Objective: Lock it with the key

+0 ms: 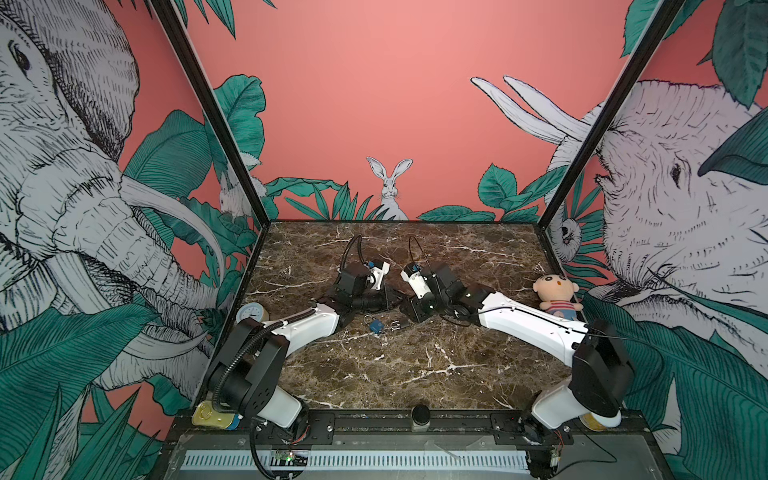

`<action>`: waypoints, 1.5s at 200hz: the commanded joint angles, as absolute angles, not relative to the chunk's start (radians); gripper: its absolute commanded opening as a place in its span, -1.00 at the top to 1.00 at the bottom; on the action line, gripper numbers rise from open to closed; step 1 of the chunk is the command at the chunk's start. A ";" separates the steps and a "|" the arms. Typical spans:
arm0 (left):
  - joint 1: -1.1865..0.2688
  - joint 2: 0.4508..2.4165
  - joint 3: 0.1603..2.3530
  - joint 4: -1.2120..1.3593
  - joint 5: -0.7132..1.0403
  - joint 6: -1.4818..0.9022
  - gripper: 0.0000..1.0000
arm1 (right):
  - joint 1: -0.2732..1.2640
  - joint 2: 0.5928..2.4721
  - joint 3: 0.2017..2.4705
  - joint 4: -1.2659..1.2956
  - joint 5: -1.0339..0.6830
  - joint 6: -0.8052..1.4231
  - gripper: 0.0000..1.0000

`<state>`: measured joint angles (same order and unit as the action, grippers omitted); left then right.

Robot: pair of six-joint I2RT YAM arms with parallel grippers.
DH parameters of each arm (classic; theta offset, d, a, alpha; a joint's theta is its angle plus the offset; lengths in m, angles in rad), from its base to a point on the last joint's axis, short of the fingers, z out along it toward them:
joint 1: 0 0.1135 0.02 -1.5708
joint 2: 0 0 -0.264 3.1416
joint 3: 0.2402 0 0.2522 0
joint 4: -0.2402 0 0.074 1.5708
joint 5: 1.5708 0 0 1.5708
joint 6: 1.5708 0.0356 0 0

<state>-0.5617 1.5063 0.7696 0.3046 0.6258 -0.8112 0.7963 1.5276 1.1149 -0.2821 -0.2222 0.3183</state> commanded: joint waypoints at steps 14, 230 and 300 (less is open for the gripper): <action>-0.566 1.459 0.768 0.382 0.609 -0.868 1.00 | 0.726 1.386 1.023 -0.125 -0.347 0.401 -0.06; -0.650 1.373 0.902 0.246 0.476 -0.975 1.00 | 0.695 1.237 0.747 0.214 -0.274 0.319 0.17; -0.664 1.368 0.914 0.247 0.472 -0.979 1.00 | 0.703 1.260 0.773 0.202 -0.221 0.299 0.30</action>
